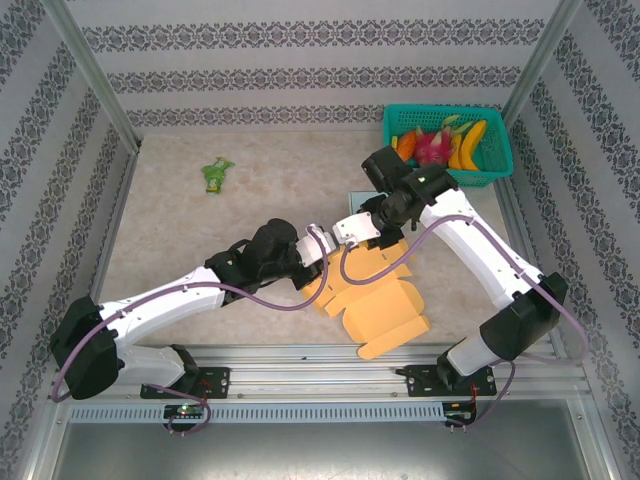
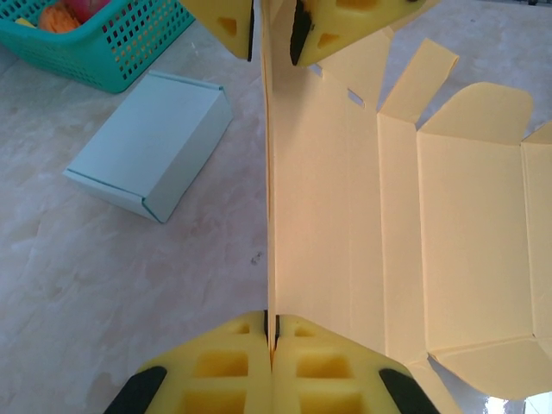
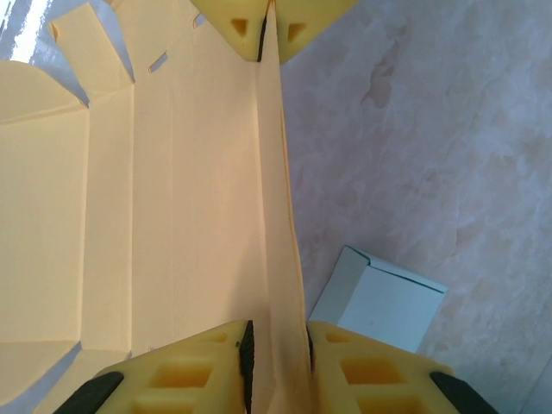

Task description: Fold the paper box

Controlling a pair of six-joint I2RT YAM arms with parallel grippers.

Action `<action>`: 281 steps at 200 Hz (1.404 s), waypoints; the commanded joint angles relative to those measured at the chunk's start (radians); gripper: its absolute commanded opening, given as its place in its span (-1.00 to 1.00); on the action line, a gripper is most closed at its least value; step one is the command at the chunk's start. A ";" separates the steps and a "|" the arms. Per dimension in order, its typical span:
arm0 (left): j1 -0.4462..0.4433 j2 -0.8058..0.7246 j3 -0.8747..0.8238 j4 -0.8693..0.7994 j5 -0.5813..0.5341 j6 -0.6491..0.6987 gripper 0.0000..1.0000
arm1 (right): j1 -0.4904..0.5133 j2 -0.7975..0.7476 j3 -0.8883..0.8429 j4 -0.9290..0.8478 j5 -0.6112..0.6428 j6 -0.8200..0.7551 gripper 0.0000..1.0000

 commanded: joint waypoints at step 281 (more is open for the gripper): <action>0.255 -0.534 -0.556 0.193 -0.404 -0.836 0.08 | -0.075 -0.302 -0.429 0.676 -0.163 0.642 -1.00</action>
